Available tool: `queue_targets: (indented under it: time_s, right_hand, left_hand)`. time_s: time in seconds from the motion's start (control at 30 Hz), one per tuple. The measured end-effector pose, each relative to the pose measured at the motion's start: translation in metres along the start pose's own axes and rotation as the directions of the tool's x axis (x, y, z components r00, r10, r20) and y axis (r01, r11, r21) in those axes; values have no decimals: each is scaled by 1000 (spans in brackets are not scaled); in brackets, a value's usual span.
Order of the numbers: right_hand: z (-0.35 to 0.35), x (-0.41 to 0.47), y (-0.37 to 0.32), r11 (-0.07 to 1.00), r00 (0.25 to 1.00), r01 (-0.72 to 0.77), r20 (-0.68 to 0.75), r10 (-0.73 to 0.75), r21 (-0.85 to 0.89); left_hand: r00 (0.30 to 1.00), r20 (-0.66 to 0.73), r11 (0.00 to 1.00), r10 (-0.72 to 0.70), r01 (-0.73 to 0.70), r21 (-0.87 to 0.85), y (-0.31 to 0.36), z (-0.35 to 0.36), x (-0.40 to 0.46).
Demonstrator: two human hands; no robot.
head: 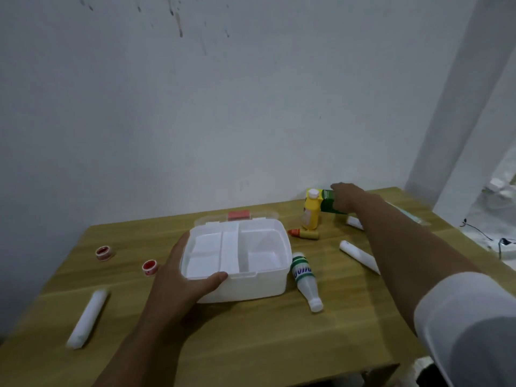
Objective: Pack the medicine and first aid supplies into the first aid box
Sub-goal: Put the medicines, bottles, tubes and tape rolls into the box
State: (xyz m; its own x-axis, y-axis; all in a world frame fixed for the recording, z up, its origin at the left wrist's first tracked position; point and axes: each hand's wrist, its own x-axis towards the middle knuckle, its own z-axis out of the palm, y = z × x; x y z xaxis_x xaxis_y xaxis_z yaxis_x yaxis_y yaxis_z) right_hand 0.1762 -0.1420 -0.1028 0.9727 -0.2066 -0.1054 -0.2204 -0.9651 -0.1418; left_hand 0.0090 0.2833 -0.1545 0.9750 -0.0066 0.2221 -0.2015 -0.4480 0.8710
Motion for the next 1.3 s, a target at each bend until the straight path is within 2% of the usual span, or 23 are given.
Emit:
queue_targets:
  time_s: [0.07, 0.2, 0.3, 0.43, 0.53, 0.6, 0.67, 0.7, 0.77, 0.87, 0.93, 1.1, 1.3]
  right_hand:
    - [9, 10, 2, 996, 1000, 3, 27, -1, -90]
    - [11, 17, 5, 987, 997, 4, -81, -18, -163]
    - [2, 12, 4, 994, 993, -6, -119, -7, -109]
    - [-40, -24, -2, 999, 965, -29, -259, 24, -14]
    - [-85, -69, -15, 994, 939, 65, -341, -32, 84]
    - [-107, -104, -35, 965, 939, 185, -323, -118, 184]
    - [-119, -143, -61, 926, 955, 265, -203, -214, 270]
    - [-119, -160, -75, 924, 956, 290, -129, -265, 249]
    - [-111, -186, -100, 936, 938, 345, -38, -343, 68]
    - [-87, -209, -128, 905, 931, 348, -27, -365, -247]
    - [-69, -212, -140, 898, 935, 322, -45, -351, -299]
    - [-32, -200, -155, 895, 901, 413, -65, -429, -168]
    - [25, -180, -169, 868, 868, 496, -4, -496, -21]
  left_hand:
    - [1000, 2, 1000, -6, 6, -16, 2, 3, 2]
    - [1000, 5, 1000, -12, 12, -15, 7, 5, 2]
    - [1000, 10, 1000, -14, 14, -1, 7, 3, 2]
    - [1000, 15, 1000, -8, 7, 18, 13, -1, -2]
    - [999, 39, 1000, -14, 14, 0, 20, -2, -10]
    - [998, 55, 1000, -19, 19, 1, 24, -4, -14]
    - [998, 67, 1000, -17, 16, 19, 26, -6, -16]
    - [997, 70, 999, -20, 18, 26, 27, -7, -17]
    - [998, 67, 999, -20, 17, 37, 30, -9, -20]
    - [998, 51, 999, -24, 22, 45, 31, -10, -26]
    - [998, 47, 997, -35, 32, 65, 29, -11, -27]
    - [996, 70, 994, -48, 41, 97, 29, -10, -24]
    - [998, 63, 997, 4, -9, 83, 23, -6, -21]
